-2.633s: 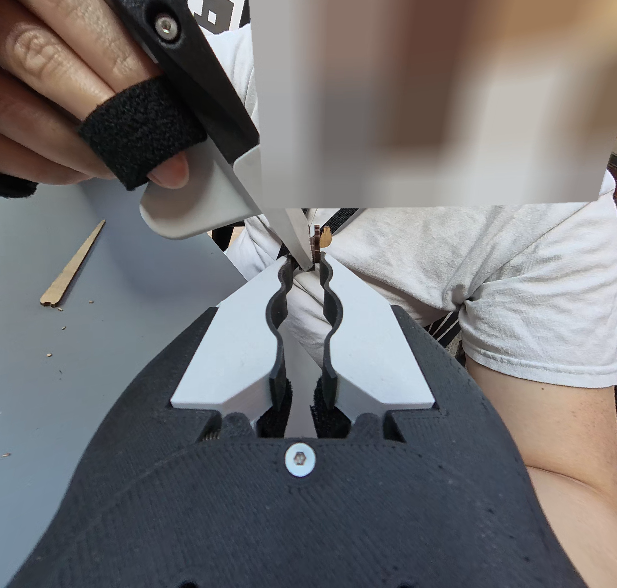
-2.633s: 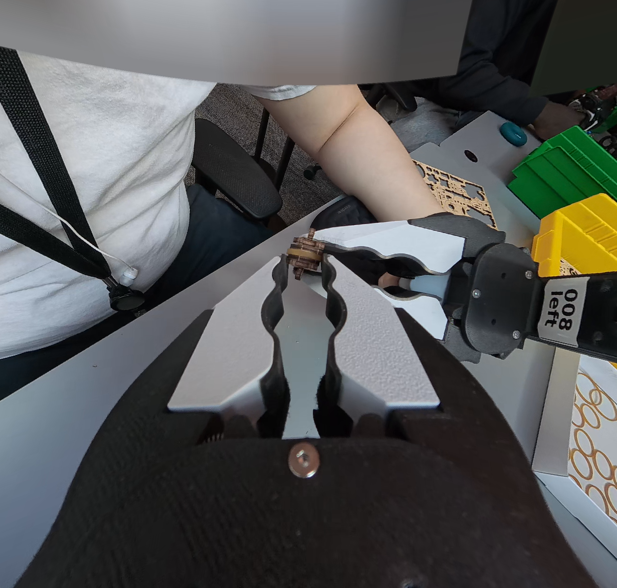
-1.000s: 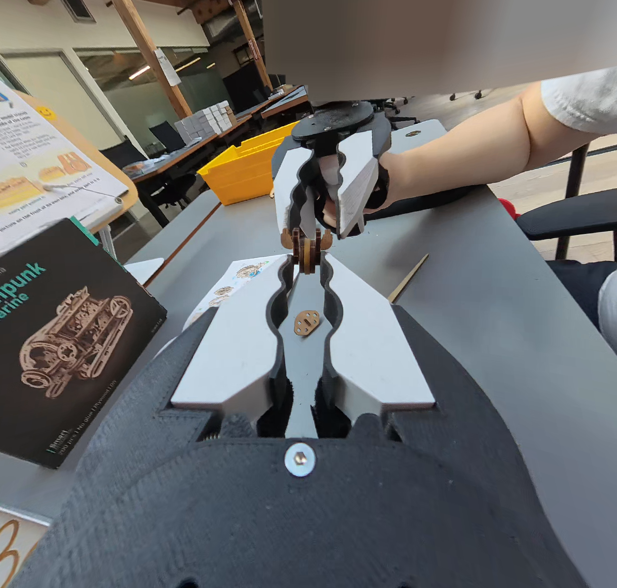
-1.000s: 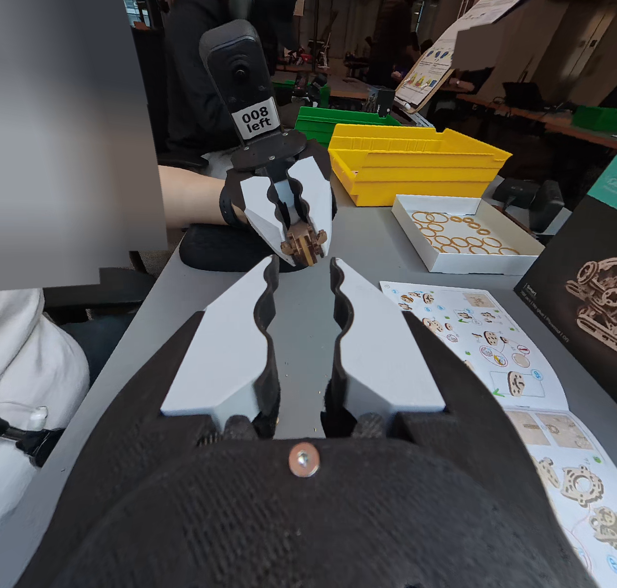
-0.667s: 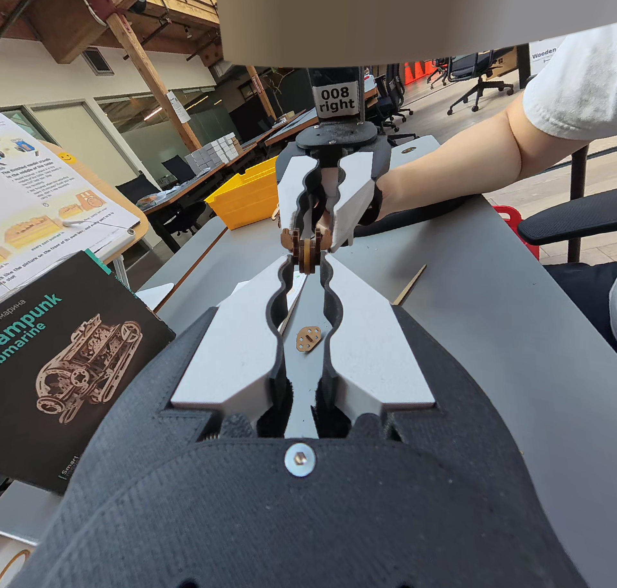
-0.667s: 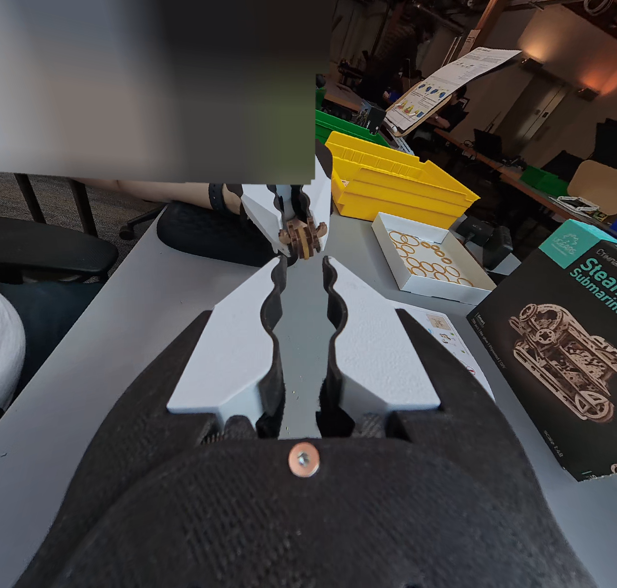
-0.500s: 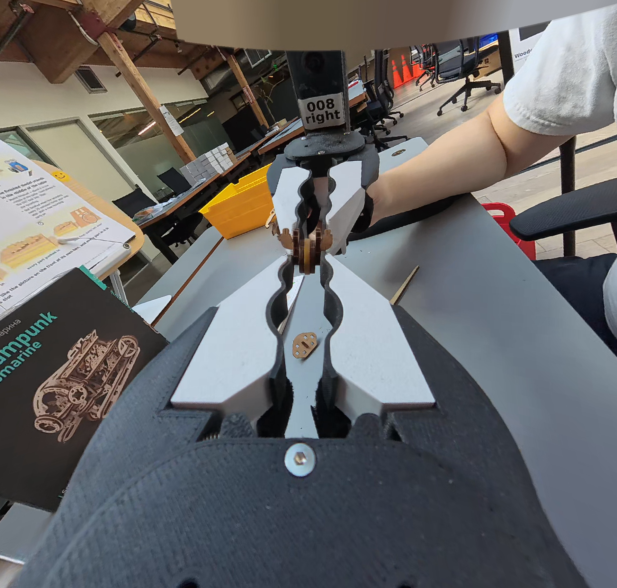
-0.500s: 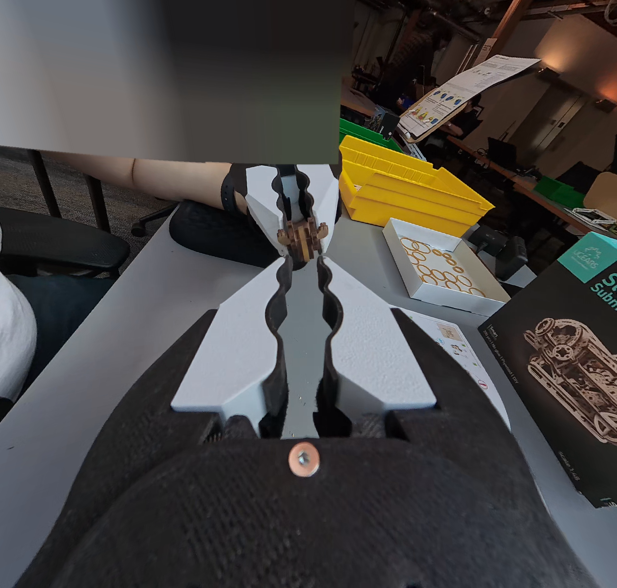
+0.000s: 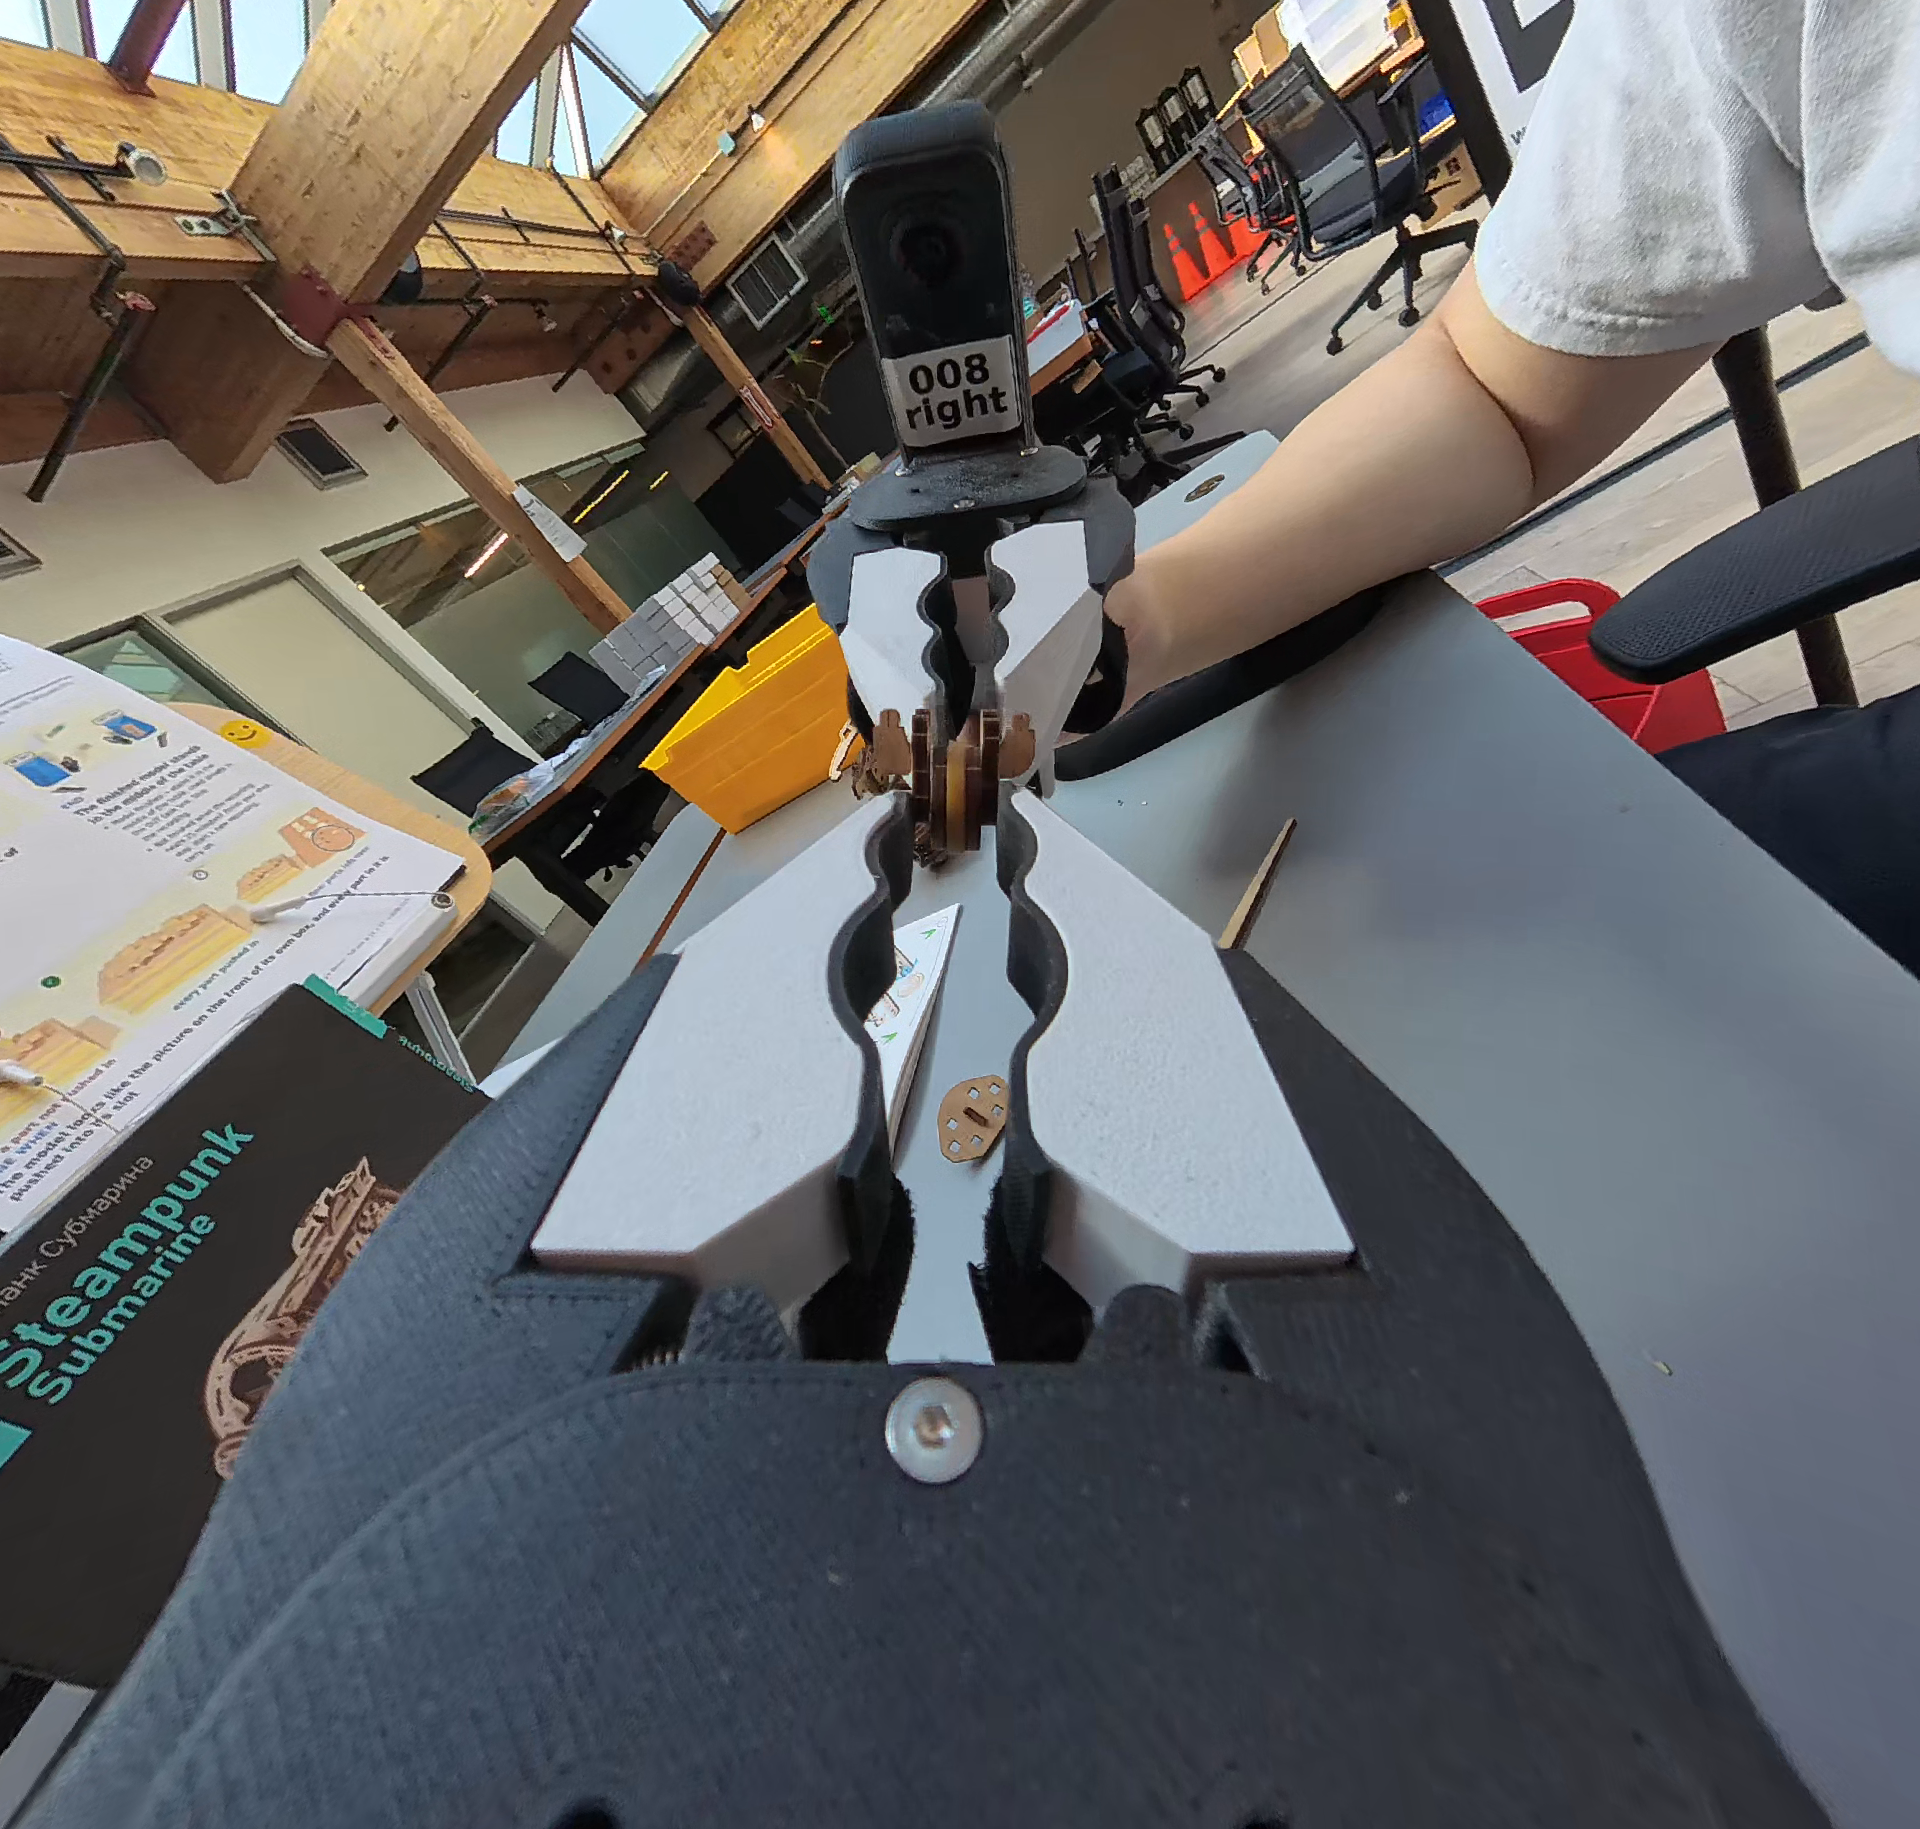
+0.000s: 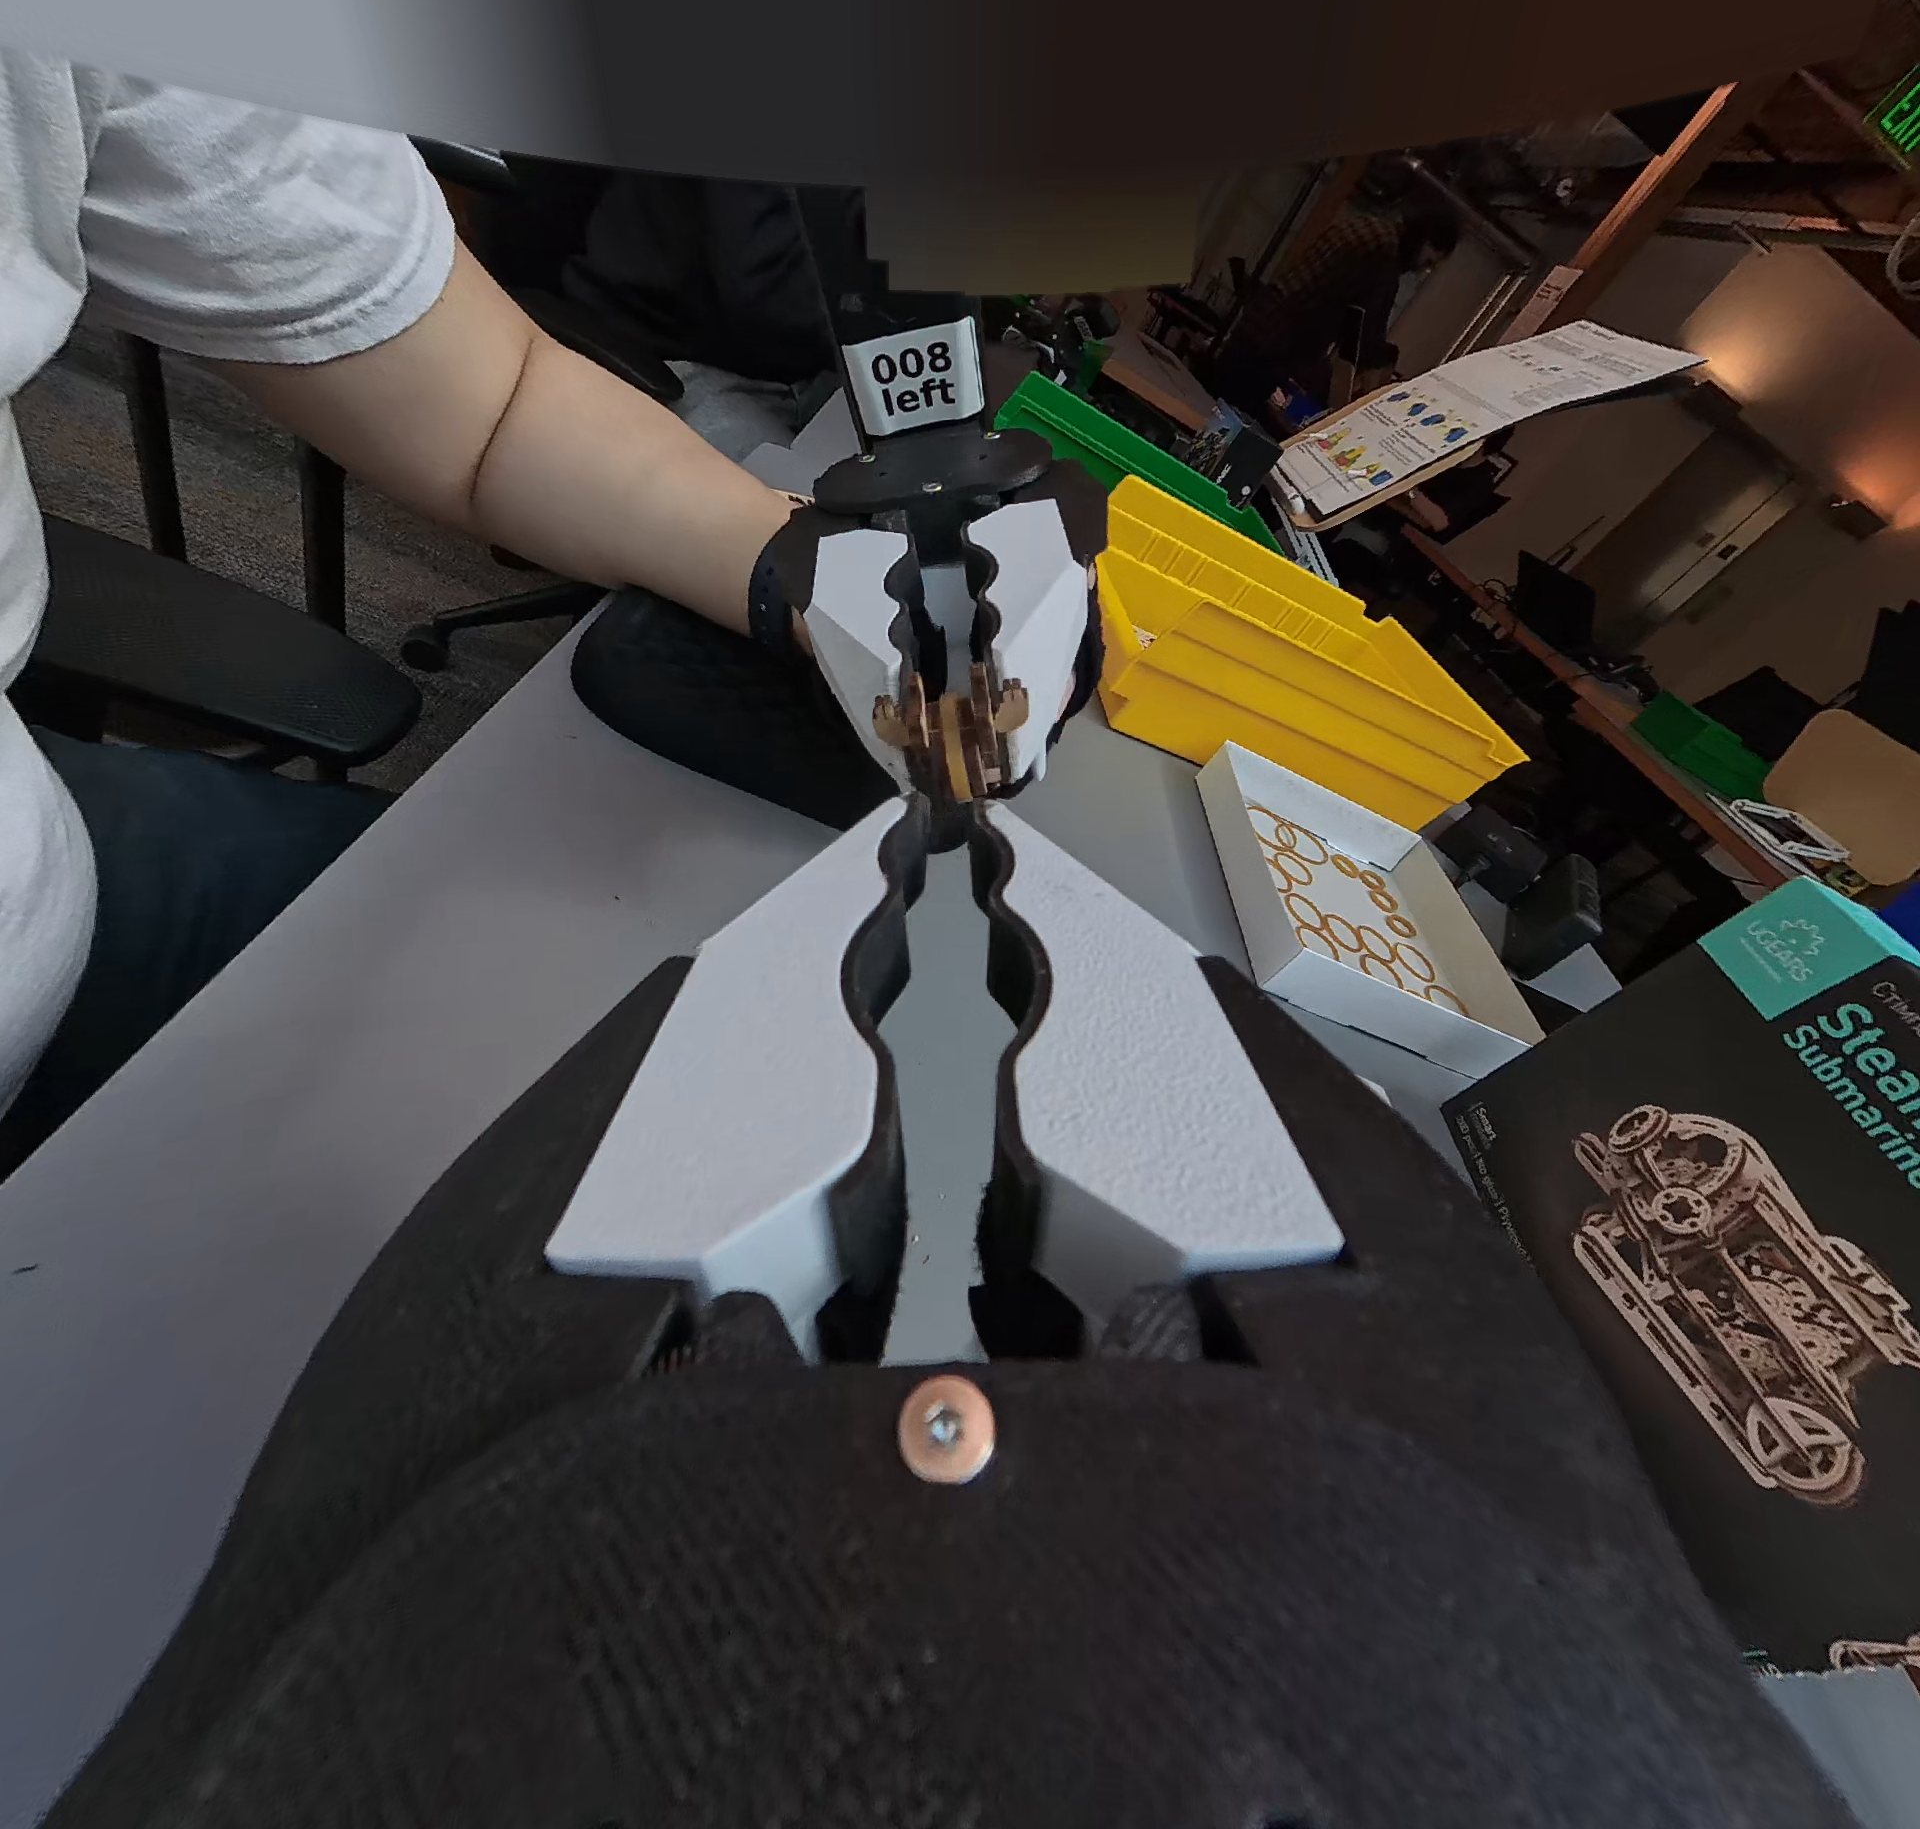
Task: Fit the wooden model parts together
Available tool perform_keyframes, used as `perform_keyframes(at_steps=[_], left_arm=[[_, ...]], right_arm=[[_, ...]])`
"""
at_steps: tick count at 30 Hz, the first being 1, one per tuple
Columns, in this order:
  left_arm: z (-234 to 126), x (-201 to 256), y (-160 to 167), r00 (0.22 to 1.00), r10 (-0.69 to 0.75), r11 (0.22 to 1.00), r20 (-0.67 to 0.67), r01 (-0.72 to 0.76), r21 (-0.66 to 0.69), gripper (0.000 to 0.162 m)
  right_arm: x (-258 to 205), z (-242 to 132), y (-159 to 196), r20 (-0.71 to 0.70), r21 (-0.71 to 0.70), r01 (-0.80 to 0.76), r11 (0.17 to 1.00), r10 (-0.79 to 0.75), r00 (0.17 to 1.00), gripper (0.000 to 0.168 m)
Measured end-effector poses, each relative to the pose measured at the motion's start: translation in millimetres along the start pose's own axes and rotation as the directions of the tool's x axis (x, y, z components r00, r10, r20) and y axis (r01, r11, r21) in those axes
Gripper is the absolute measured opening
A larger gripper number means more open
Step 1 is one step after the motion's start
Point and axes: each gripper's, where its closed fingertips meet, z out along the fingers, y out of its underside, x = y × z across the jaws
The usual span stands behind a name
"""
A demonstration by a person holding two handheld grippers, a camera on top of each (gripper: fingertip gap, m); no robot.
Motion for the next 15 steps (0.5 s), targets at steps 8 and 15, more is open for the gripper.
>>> perform_keyframes(at_steps=[8,15], left_arm=[[2,1,5,0.998,0.06,0.997,0.013,-0.059,-0.053,0.014],[6,6,19,0.998,0.06,0.985,-0.009,-0.06,-0.162,0.014]], right_arm=[[-4,-3,-16,0.008,0.07,0.004,0.998,-0.005,1.0,0.038],[-2,4,-1,-0.011,0.011,0.011,1.0,-0.011,1.0,0.033]])
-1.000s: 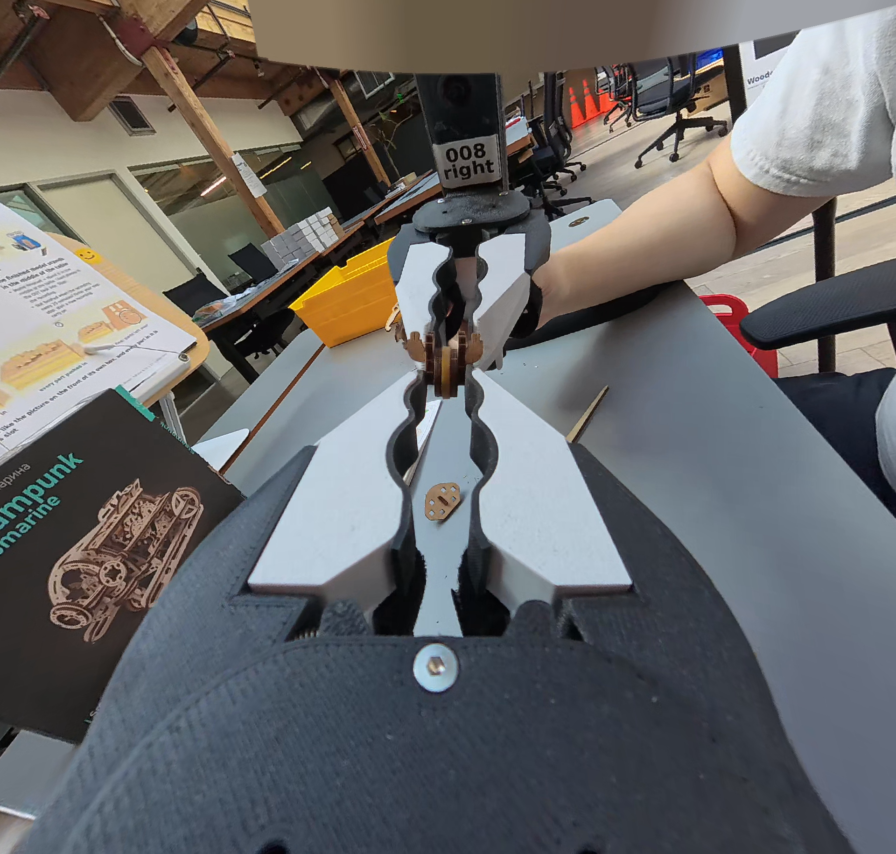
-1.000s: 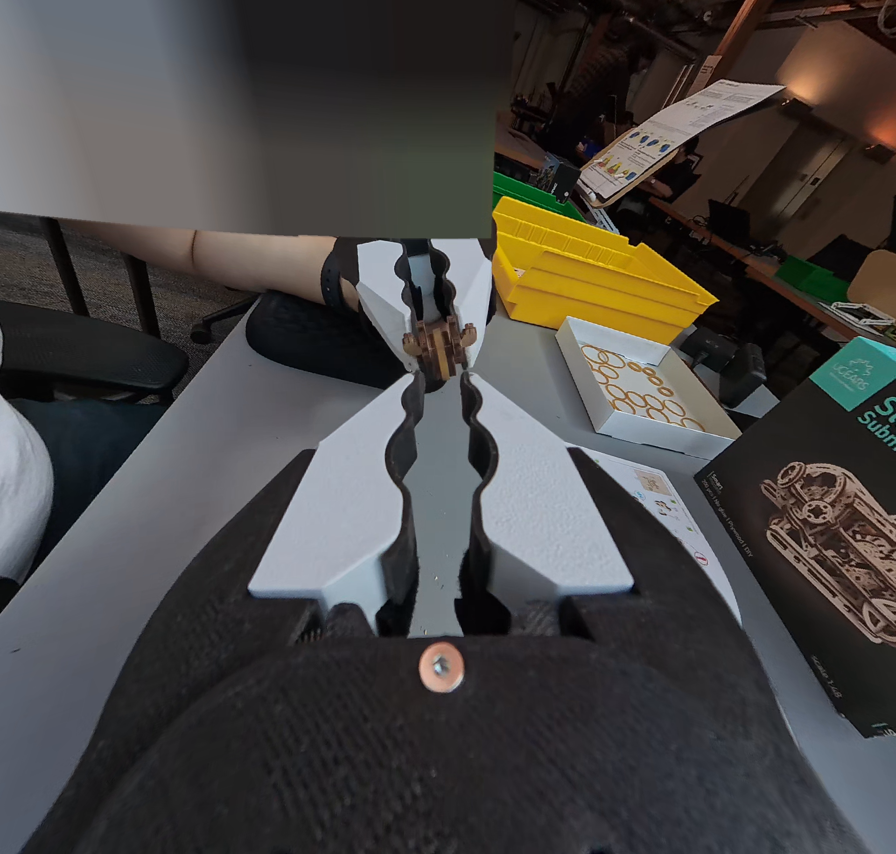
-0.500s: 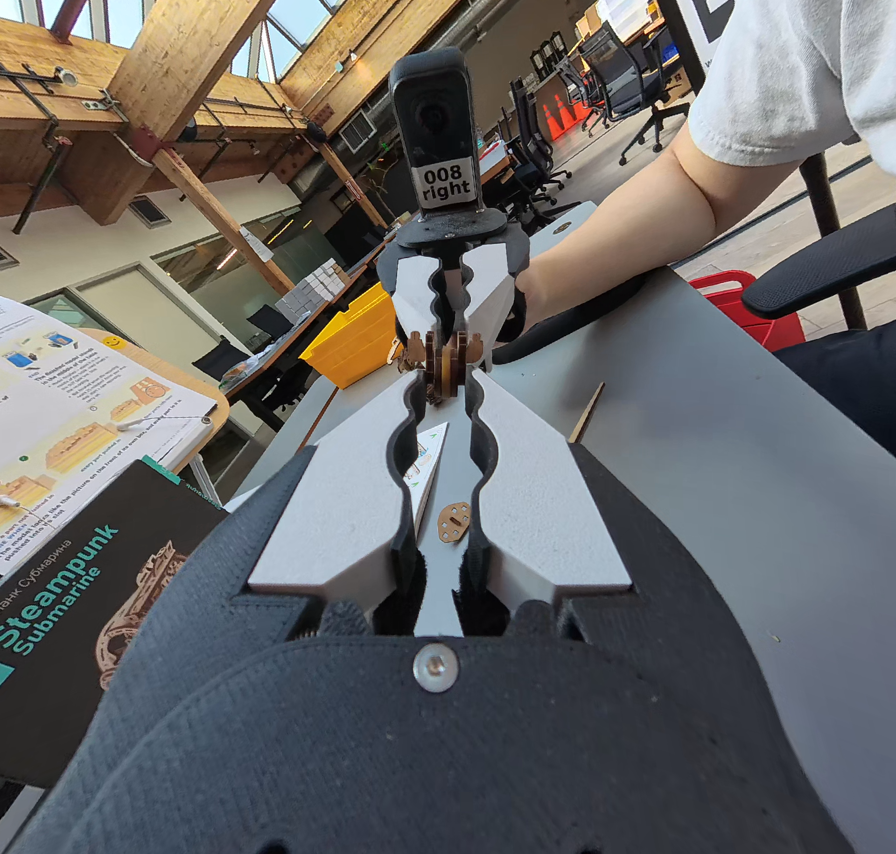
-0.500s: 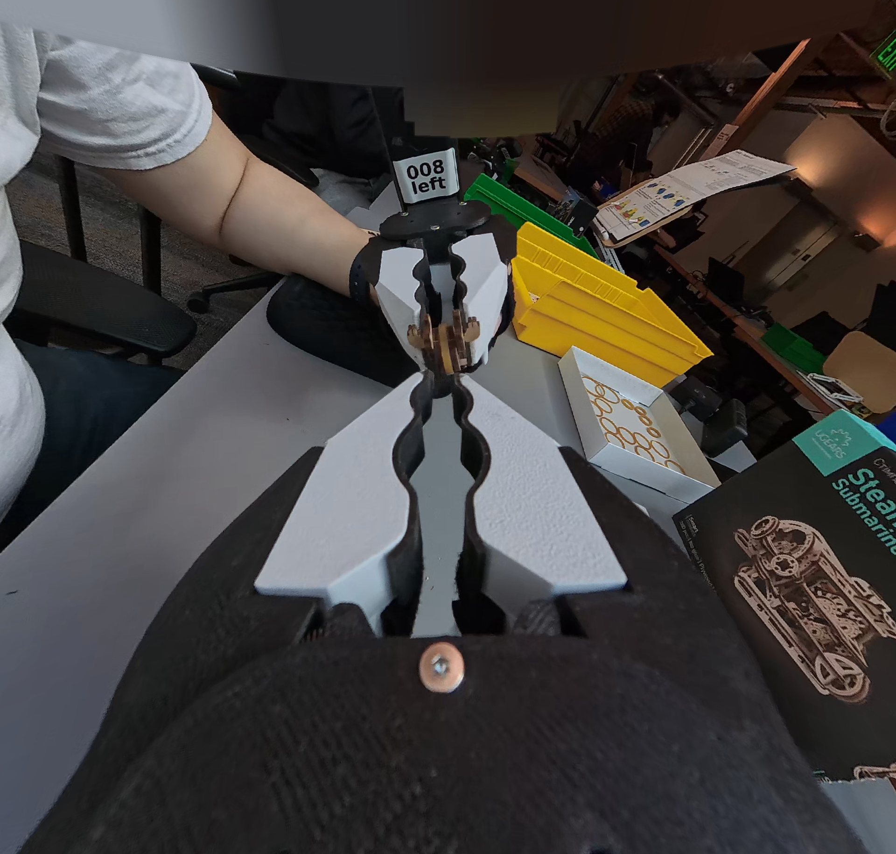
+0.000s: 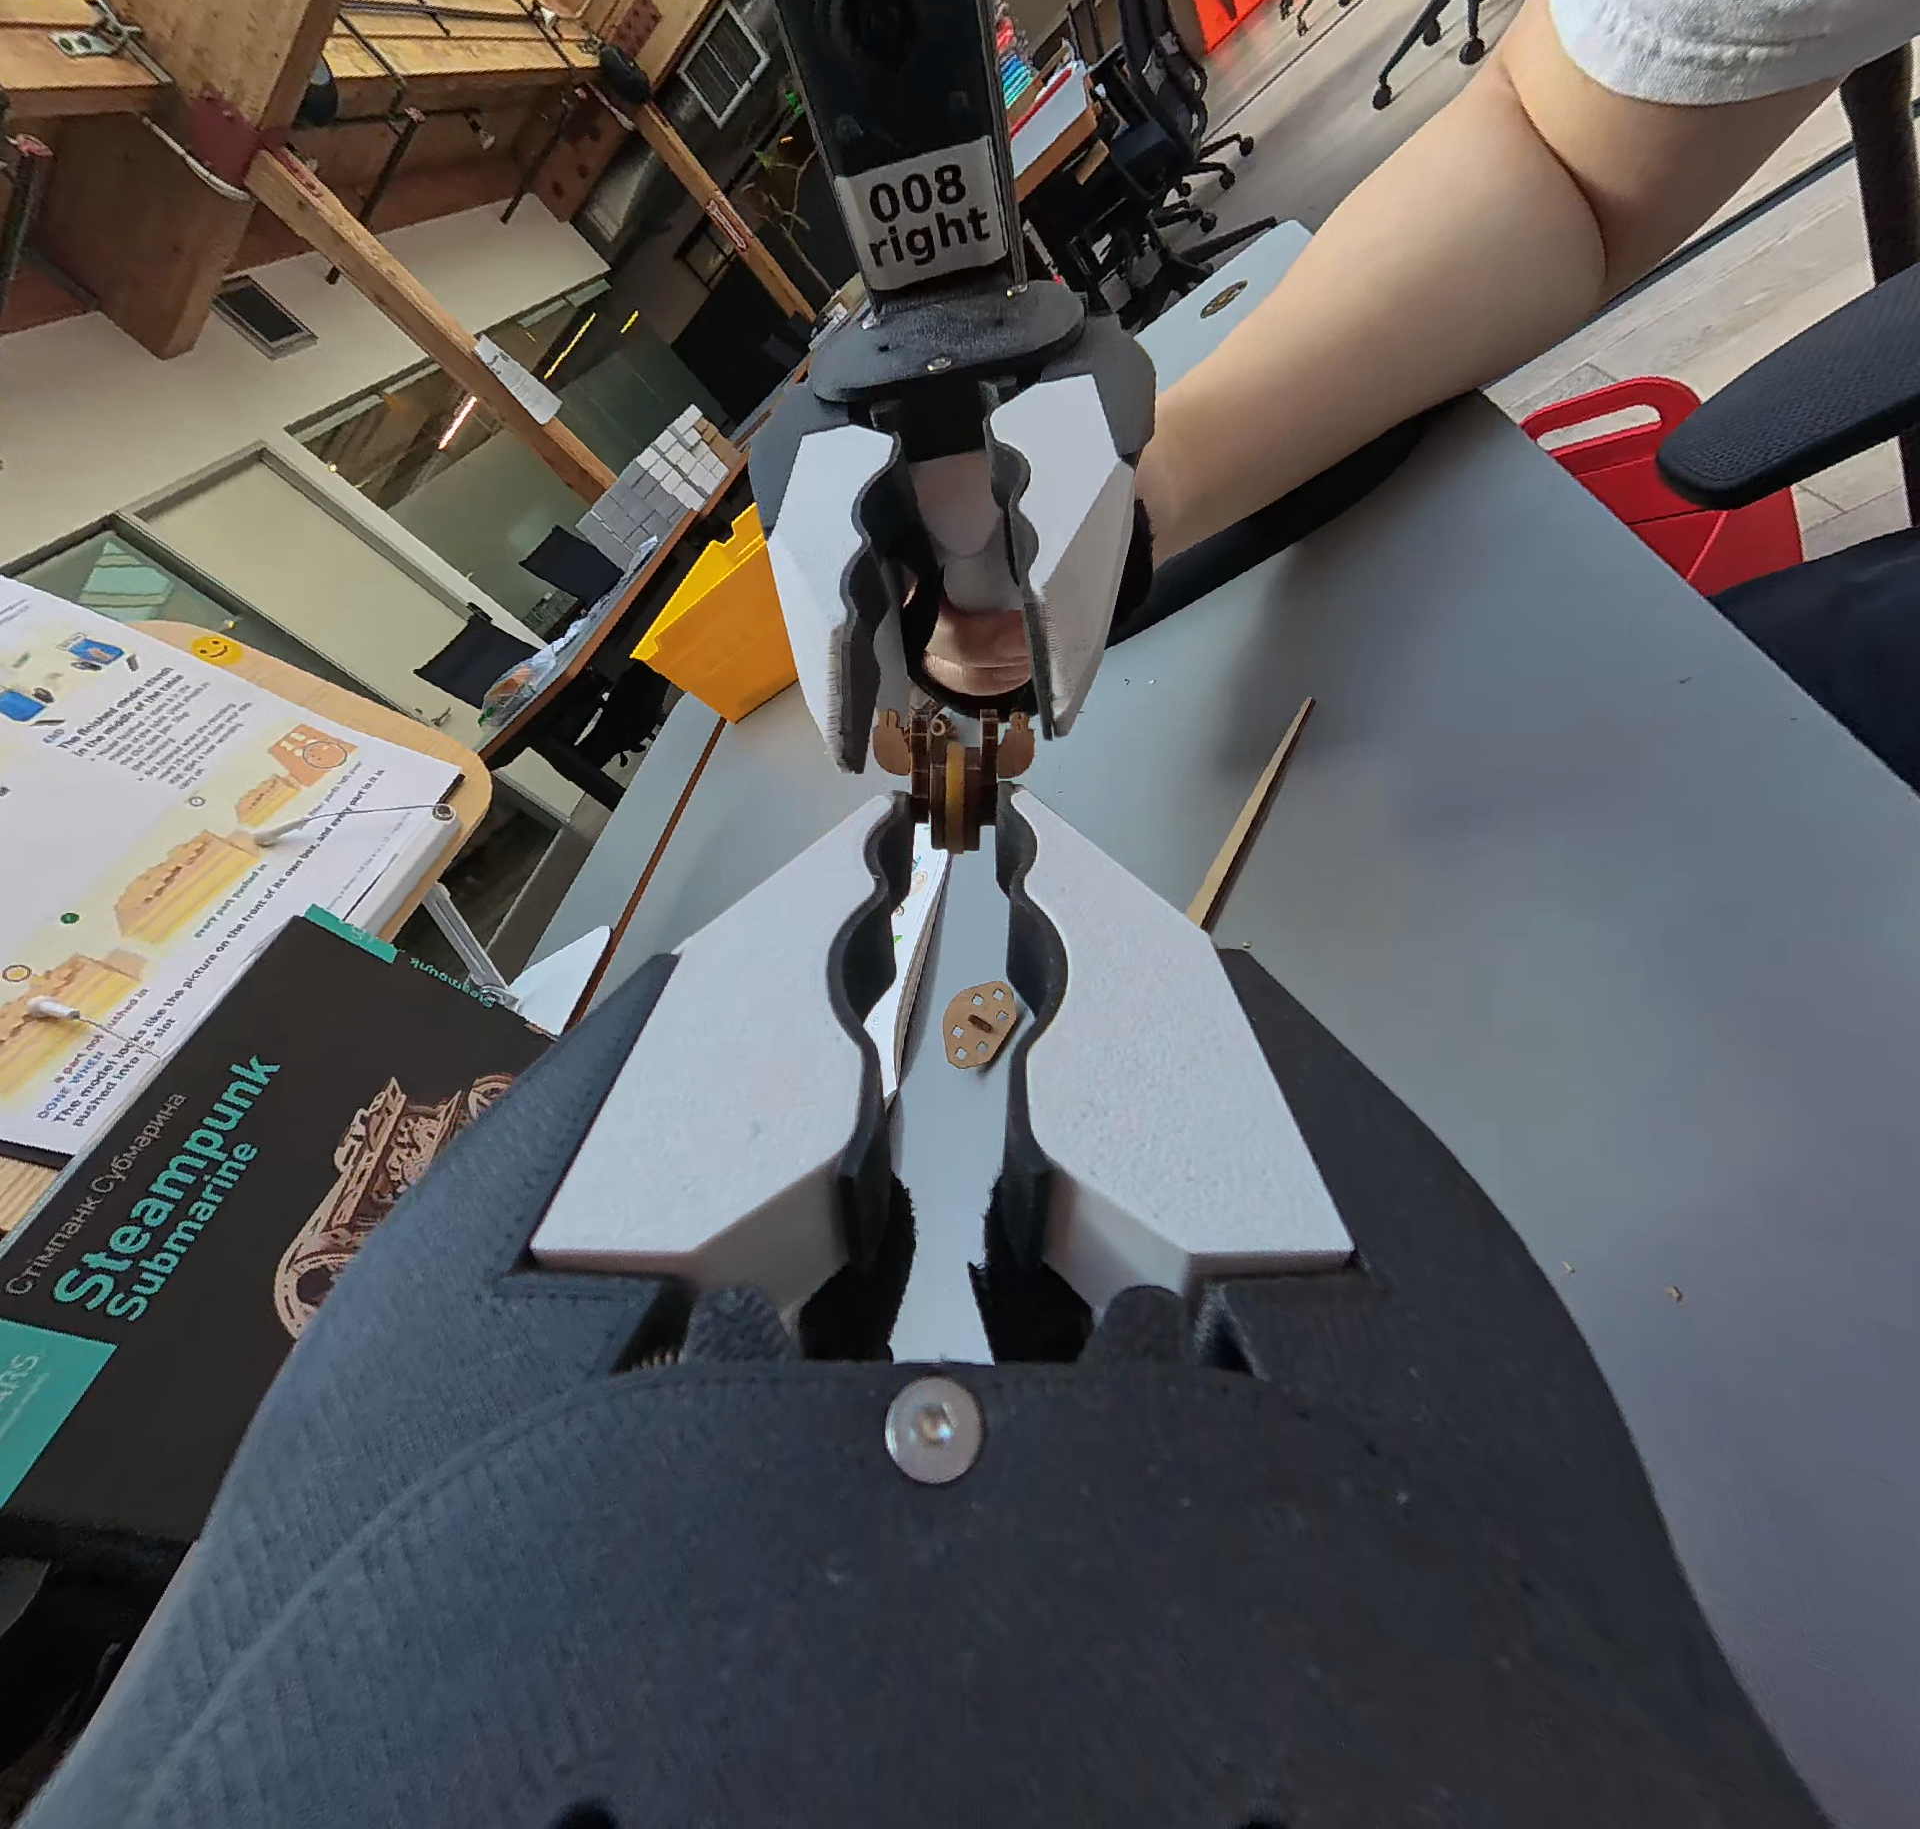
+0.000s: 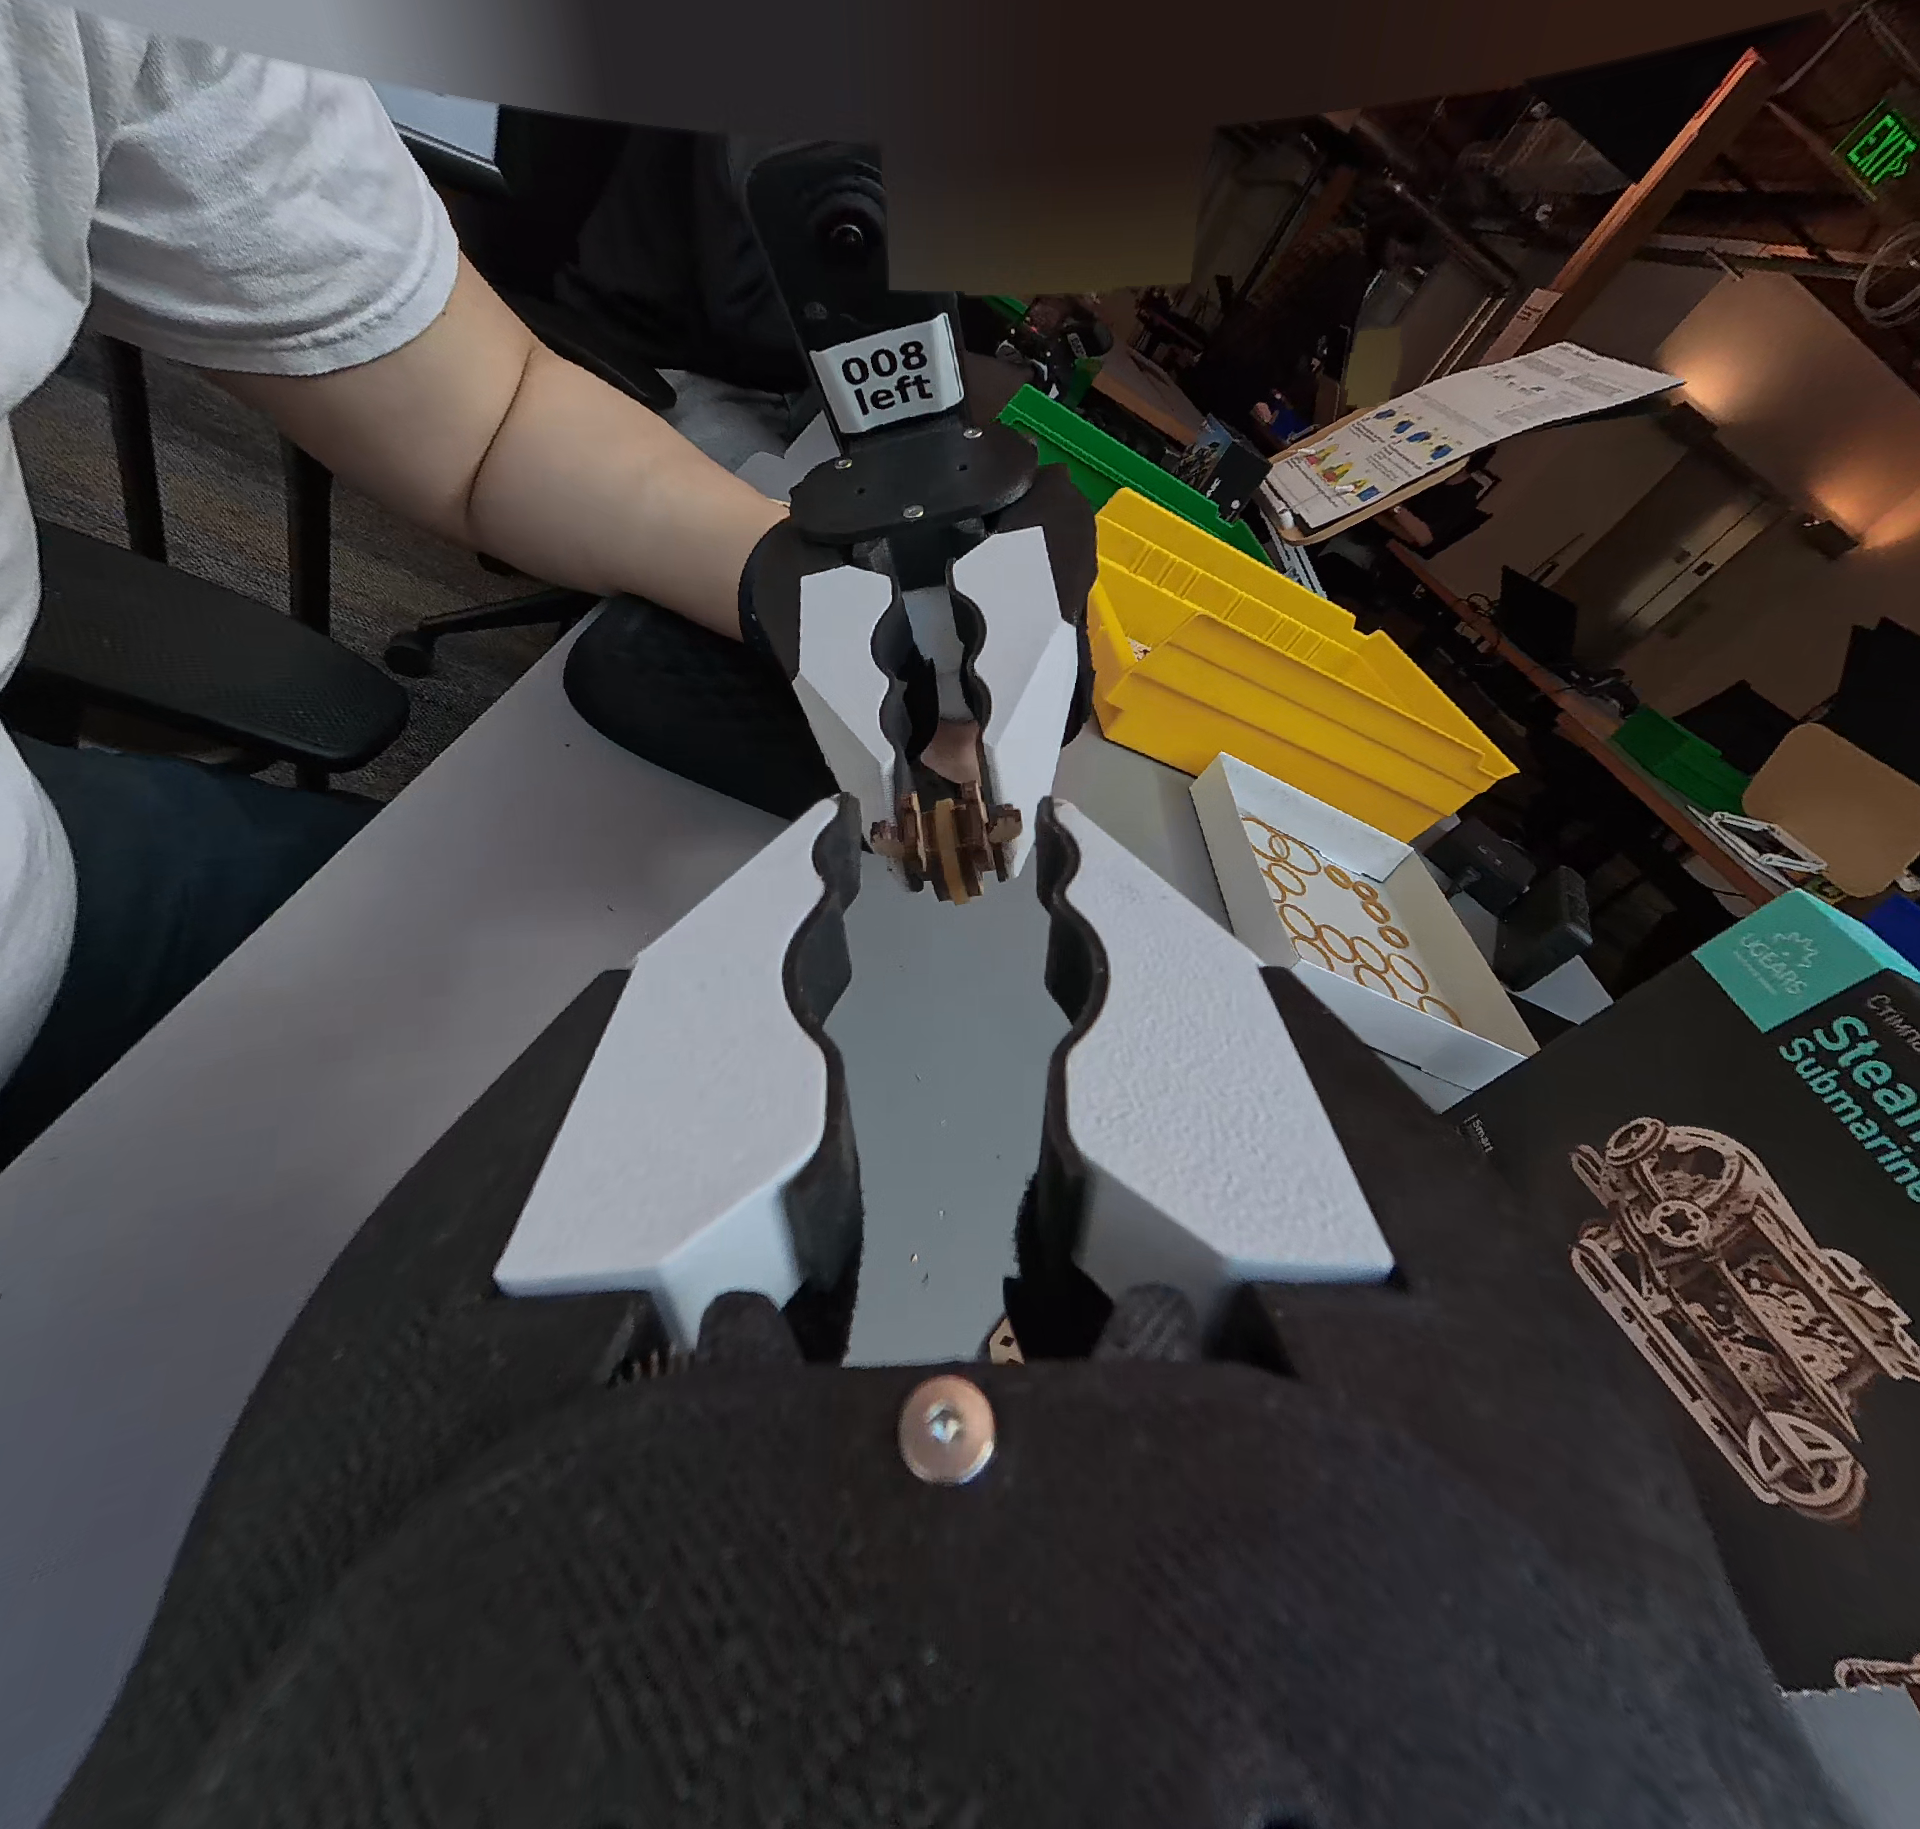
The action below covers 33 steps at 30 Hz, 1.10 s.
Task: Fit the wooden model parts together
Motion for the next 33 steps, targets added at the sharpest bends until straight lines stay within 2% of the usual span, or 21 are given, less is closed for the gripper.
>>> perform_keyframes(at_steps=[1,8,12,15,18,21,24,27,30,33], left_arm=[[0,0,2,1.0,0.002,1.0,0.0,-0.002,-0.011,0.014],[0,0,9,1.0,-0.013,0.999,-0.004,0.013,-0.051,0.014],[-1,-7,30,1.0,-0.012,0.989,0.024,0.015,-0.144,0.014],[-4,-17,65,0.998,0.024,0.949,0.066,-0.002,-0.314,0.013],[-5,-16,87,0.998,0.03,0.906,0.059,-0.003,-0.423,0.013],[-5,-11,98,0.999,0.031,0.874,0.036,-0.01,-0.487,0.014],[-4,-7,105,0.998,0.062,0.847,0.011,-0.047,-0.53,0.014],[-3,-2,108,0.998,0.066,0.835,-0.012,-0.062,-0.547,0.014],[-3,1,113,0.997,0.069,0.817,-0.028,-0.073,-0.571,0.014],[-3,4,116,0.998,0.053,0.806,-0.044,-0.069,-0.588,0.014]], right_arm=[[0,0,1,0.002,-0.002,-0.001,1.0,0.001,1.0,0.028],[2,3,8,-0.005,-0.023,-0.012,1.0,0.012,1.0,0.027],[22,-11,16,-0.028,-0.052,-0.092,0.994,0.09,0.996,0.039],[51,-29,64,-0.119,-0.214,-0.317,0.924,0.298,0.947,0.038],[48,-34,102,-0.129,-0.327,-0.415,0.849,0.395,0.91,0.032],[37,-22,98,-0.075,-0.32,-0.357,0.877,0.352,0.933,0.032],[32,-10,90,-0.07,-0.329,-0.211,0.92,0.199,0.977,0.04],[27,-1,95,-0.062,-0.37,-0.125,0.921,0.11,0.992,0.041],[26,-1,104,-0.062,-0.389,-0.174,0.905,0.163,0.985,0.038],[28,-1,105,-0.076,-0.359,-0.265,0.895,0.255,0.964,0.029]])
